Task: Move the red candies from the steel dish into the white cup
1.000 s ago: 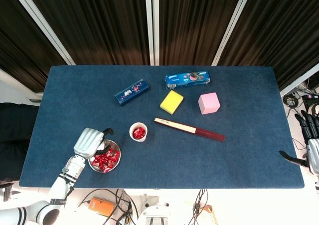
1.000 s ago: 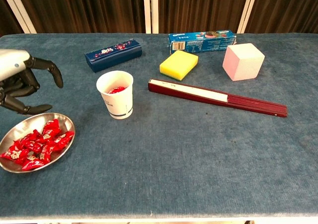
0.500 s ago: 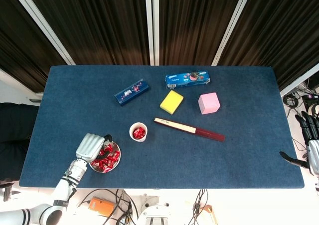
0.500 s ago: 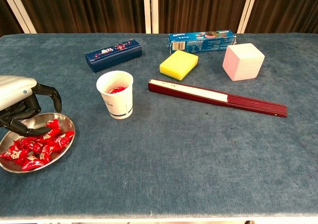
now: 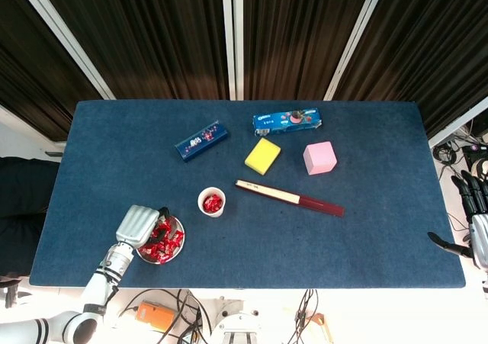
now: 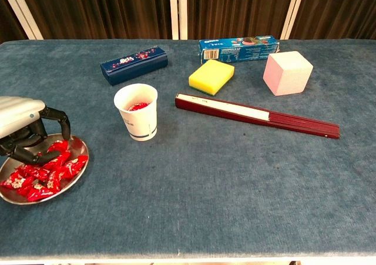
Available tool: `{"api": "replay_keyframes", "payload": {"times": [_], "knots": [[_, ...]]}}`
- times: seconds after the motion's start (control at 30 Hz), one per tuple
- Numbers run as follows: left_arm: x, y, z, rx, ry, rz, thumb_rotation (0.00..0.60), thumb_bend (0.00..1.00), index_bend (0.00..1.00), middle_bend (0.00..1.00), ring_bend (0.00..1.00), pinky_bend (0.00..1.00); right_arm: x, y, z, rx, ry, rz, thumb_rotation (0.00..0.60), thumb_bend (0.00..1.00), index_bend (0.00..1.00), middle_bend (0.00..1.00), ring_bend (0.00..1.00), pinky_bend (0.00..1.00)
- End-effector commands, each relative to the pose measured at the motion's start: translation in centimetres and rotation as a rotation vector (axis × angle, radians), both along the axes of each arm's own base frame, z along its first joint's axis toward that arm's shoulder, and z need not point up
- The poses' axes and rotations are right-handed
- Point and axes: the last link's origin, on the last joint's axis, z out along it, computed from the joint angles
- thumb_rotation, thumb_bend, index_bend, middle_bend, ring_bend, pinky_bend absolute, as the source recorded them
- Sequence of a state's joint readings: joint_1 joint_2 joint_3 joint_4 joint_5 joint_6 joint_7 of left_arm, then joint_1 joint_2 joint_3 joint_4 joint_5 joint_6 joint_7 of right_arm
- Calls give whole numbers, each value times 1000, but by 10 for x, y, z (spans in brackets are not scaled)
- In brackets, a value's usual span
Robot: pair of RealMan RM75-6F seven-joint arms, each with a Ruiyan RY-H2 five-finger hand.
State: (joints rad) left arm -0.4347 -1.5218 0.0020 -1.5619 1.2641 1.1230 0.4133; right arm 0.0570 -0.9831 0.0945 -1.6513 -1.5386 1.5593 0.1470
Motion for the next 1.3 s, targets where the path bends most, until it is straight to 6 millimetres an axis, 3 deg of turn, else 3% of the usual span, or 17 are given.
{"api": "replay_keyframes", "payload": {"times": [0.03,0.47,0.7,0.9,1.03,1.3], "knots": [[-1,1,-2,-6,7,2,600,254,439,932,881,824,0,0,0,1,1,-1,600,120,0,6,0,0],[-7,4,-5,-20,60,17,600,326,540,933,880,824,0,0,0,1,-1,-5,600,120,0,6,0,0],[-1,6,9,20,16,5,600,372,586,933,881,824,0,1,1,-6,-4,1,600,120,0,6,0,0],[27,7,35,76,-154,-46,600,372,587,933,882,824,-1,2,2,-9,-8,4,600,119,0,6,0,0],[58,19,46,92,-255,-123,600,372,587,933,882,824,-1,2,1,-6,-10,8,600,120,0,6,0,0],[109,51,32,26,-318,-189,600,371,586,933,882,824,-6,3,2,-10,-18,-3,600,120,0,6,0,0]]}}
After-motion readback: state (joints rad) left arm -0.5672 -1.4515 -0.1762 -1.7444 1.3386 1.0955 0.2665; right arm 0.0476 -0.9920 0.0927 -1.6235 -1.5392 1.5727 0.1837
